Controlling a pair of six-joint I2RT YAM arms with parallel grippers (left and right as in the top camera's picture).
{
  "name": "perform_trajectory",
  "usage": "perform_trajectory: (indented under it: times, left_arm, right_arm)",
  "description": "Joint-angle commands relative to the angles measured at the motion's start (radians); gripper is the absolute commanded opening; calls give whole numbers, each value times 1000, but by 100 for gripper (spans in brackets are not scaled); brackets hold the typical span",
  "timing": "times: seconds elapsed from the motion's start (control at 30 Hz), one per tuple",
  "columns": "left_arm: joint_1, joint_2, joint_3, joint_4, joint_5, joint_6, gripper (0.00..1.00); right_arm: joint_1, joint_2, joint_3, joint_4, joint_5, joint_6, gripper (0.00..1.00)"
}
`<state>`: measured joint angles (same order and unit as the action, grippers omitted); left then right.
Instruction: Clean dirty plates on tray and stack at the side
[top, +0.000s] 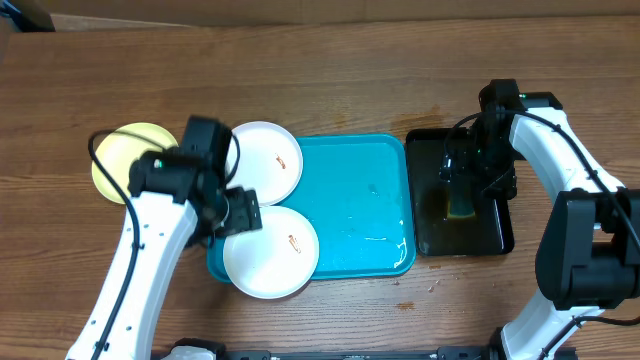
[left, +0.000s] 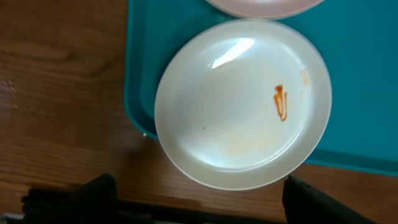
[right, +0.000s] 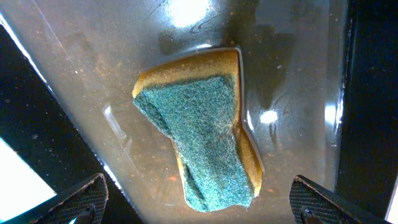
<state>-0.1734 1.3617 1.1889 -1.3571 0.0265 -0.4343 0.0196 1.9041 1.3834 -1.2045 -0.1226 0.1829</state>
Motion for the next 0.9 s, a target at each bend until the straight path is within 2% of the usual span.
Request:
perform_trajectory:
  times: [0.0,0.2,0.33,0.47,0.57,0.6,0.67,0.77,0.8,0.87]
  left_arm:
    - [-2,1,-110,23,63,-52,86]
    - [-2,5,-297,143,75,-172,82]
    - [-2,5,-364,168,61,-185,80]
    - [-2,5,-431,196,66,-251,71]
    - [-3,5,-484,233,87,-254,63]
    - [-3,5,-501,251,96,-254,56]
    - [-3,5,-519,284,115,-254,32]
    - [-4,5,-519,311,174,-252,8]
    - [-4,5,-519,318,200,-249,4]
    - [-5,5,-519,338,267,-224,4]
  right_arm:
    - [-1,-24,-3,3,10,4,95]
    - [-1,-24,-3,3,10,4,96]
    - [-1,-24,-3,3,10,4,96]
    - [-1,-24,-3,3,10,4,96]
    - [-1,-24,-3,3,10,4,96]
    - [-1,-24,-3,3,10,4,96]
    - [-1,-24,-3,3,10,4,96]
    - [-1,-24,-3,3,10,4,96]
    - [-1,-24,-3,3,10,4,96]
    - [-1,-24,-3,3,10,4,96]
